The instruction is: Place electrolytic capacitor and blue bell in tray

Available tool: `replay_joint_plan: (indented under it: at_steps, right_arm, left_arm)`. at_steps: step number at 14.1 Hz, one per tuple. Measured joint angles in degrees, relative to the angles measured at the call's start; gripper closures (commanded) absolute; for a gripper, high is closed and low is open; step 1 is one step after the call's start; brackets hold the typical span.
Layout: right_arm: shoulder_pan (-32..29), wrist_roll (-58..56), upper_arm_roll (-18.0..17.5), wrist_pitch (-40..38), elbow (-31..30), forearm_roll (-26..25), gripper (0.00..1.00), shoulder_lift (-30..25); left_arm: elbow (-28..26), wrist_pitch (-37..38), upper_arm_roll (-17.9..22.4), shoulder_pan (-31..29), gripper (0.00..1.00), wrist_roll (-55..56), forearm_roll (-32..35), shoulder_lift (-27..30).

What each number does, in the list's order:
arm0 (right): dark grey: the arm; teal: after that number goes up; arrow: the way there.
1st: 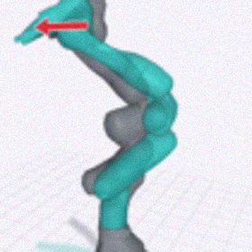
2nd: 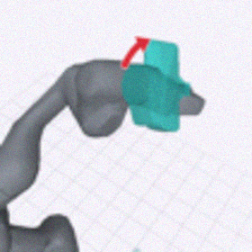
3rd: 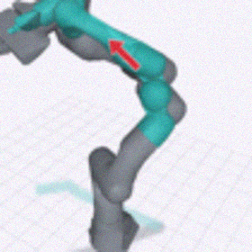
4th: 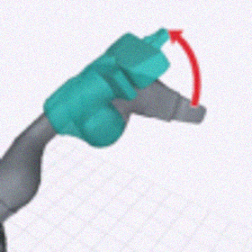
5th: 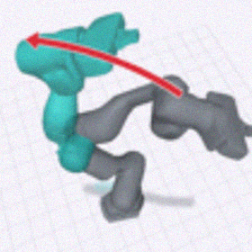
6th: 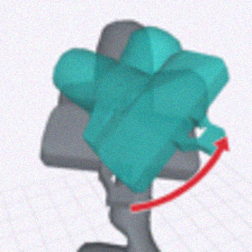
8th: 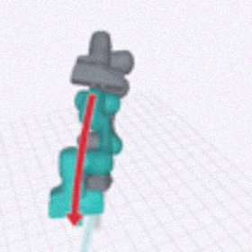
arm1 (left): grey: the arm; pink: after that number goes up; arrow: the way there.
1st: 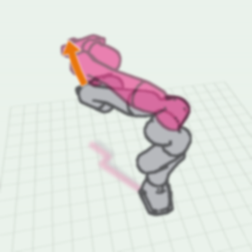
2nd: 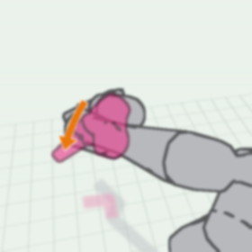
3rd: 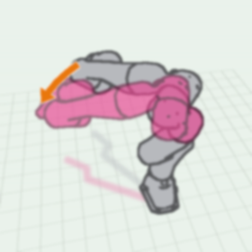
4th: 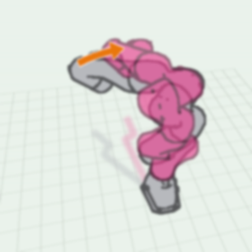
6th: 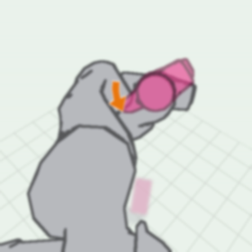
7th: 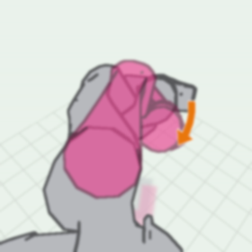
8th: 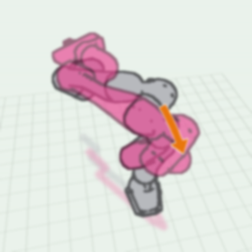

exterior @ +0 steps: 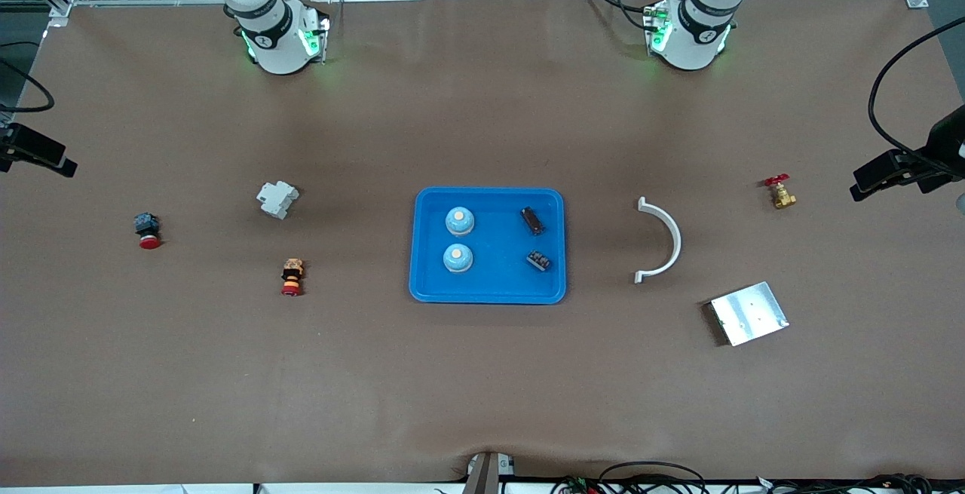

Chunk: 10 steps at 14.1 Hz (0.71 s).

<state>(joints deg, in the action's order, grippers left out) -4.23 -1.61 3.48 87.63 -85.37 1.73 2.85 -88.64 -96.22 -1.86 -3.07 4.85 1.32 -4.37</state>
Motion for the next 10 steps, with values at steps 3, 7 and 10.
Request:
replay_joint_plan:
  at_steps: [3,7,10]
  right_arm:
    - [0.0,0.0,-0.53,-1.39,0.0,0.11,0.0,-1.55]
    - [0.0,-0.06,-0.69,-2.44,-0.04,0.4,0.0,-2.38]
    - [0.03,-0.14,-0.93,-2.55,-0.07,0.5,0.0,-2.44]
  left_arm:
    - [0.0,0.05,-0.02,0.0,0.0,0.0,0.0,0.13]
    - [0.0,0.05,-0.03,0.0,0.0,0.0,0.0,0.14]
    - [-0.01,0.07,-0.03,0.0,0.0,0.0,0.0,0.14]
